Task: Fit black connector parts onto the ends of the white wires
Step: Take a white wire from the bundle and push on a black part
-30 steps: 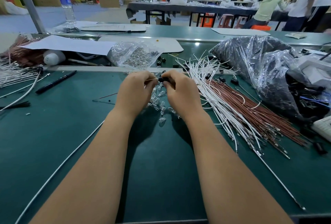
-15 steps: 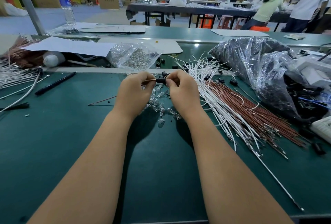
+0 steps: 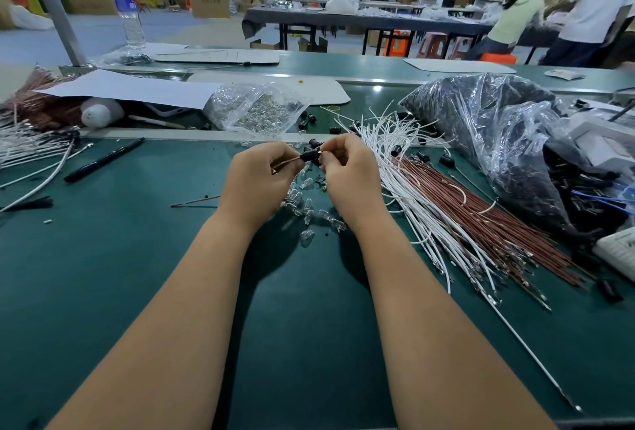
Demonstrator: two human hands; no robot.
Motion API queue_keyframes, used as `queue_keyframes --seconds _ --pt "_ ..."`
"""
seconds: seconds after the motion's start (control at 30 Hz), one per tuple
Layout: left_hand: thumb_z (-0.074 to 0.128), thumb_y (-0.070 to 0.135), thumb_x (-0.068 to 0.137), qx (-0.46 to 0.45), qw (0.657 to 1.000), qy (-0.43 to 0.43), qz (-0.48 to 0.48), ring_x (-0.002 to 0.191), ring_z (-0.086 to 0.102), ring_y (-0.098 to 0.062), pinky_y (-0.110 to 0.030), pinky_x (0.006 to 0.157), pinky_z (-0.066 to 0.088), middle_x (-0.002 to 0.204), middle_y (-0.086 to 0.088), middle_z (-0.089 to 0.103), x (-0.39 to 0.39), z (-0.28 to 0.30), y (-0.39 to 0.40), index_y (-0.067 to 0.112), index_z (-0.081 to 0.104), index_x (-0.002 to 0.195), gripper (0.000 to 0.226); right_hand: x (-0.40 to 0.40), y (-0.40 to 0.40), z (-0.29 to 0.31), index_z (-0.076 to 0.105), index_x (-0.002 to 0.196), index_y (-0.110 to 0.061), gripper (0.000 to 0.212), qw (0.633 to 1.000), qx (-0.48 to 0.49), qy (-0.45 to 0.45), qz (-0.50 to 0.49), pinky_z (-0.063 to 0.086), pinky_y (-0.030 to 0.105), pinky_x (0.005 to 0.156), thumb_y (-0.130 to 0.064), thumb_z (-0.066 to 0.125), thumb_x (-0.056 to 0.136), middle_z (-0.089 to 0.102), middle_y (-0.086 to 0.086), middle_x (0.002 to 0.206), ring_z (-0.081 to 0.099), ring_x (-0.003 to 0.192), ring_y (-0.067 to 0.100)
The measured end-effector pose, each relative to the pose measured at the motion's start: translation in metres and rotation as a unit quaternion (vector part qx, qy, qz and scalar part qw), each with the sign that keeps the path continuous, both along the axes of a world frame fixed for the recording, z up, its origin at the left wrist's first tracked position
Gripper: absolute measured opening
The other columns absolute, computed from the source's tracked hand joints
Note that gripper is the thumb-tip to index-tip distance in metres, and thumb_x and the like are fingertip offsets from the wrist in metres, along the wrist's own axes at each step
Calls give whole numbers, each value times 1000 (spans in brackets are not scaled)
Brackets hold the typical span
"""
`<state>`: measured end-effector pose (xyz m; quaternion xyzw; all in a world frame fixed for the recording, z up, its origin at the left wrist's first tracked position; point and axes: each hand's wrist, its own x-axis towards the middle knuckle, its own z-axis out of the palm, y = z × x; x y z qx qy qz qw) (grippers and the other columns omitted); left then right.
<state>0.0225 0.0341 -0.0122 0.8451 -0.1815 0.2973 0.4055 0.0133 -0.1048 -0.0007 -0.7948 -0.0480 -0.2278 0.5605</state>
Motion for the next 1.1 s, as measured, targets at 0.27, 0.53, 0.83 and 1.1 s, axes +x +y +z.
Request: queue_keyframes --seconds 0.27,0.53,0.83,1.1 --pt "68 14 86 33 999 -22 32 67 56 -12 -13 61 38 72 10 60 0 -1 0 13 72 94 9 0 1 -1 57 96 -14 6 1000 3 14 4 49 28 73 -9 53 97 57 -6 79 54 72 9" --pt "67 12 87 7 999 -19 29 69 59 -14 -20 65 46 71 5 62 1 -1 4 9 69 88 4 -1 2 0 60 96 -9 11 1000 -29 5 -5 45 32 67 -18 54 97 56 -5 73 49 66 11" --pt "66 12 87 -46 999 19 22 66 58 -15 -21 59 42 70 5 65 4 -4 6 16 70 86 6 -6 1 5 66 94 -8 16 1000 -14 5 5 52 44 76 -12 51 98 66 11 84 60 77 27" --pt "68 10 86 -61 998 20 19 69 60 -16 -21 62 44 71 0 67 4 -3 6 12 72 87 5 -5 -1 1 68 86 -14 8 998 -40 -51 -4 54 25 69 -7 65 87 63 -8 71 58 65 4"
